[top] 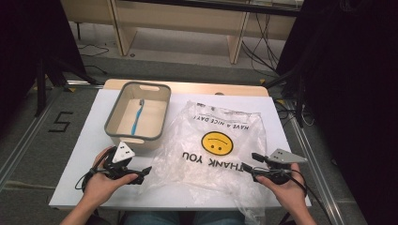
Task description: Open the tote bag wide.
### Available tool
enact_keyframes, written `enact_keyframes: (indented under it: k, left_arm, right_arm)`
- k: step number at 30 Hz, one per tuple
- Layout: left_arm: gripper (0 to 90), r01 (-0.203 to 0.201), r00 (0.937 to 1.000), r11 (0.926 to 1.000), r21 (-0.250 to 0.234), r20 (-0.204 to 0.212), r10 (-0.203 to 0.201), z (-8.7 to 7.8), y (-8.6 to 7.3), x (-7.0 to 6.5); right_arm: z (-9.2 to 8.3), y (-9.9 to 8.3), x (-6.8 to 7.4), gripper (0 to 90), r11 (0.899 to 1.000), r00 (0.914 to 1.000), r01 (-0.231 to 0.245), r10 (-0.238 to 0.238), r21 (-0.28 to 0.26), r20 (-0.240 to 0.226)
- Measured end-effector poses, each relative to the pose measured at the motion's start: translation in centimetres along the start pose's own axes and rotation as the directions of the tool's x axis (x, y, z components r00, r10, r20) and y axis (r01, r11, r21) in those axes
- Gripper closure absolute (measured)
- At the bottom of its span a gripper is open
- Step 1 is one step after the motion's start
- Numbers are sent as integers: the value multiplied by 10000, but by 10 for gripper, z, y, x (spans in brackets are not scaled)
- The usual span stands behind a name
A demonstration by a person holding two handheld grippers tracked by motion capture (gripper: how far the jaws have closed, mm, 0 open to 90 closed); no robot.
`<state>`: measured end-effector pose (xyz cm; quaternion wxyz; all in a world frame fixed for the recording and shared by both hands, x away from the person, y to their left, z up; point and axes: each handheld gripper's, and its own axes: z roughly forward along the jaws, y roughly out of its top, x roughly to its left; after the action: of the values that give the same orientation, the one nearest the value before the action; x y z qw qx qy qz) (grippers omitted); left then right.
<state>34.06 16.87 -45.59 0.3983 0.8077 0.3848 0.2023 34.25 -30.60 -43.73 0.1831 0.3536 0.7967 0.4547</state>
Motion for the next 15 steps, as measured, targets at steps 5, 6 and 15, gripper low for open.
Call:
enact_keyframes:
  k: [5, 6, 15]
  left_arm:
    - [89, -131, 9999, 9999, 12, 112, 131, 1, 1, -4]
    - [91, -131, 9999, 9999, 14, 103, 131, 2, 1, -5]
    - [101, -244, 9996, 9997, 29, 130, 243, 2, 3, -9]
  right_arm:
    - [17, 7, 17, 426, 9962, 9945, 714, -673, 490, -796]
    - [20, 8, 20, 432, 9947, 9925, 837, -779, 598, -943]
    - [48, 9, 47, 459, 9574, 9516, 2257, -1771, 1799, -2513]
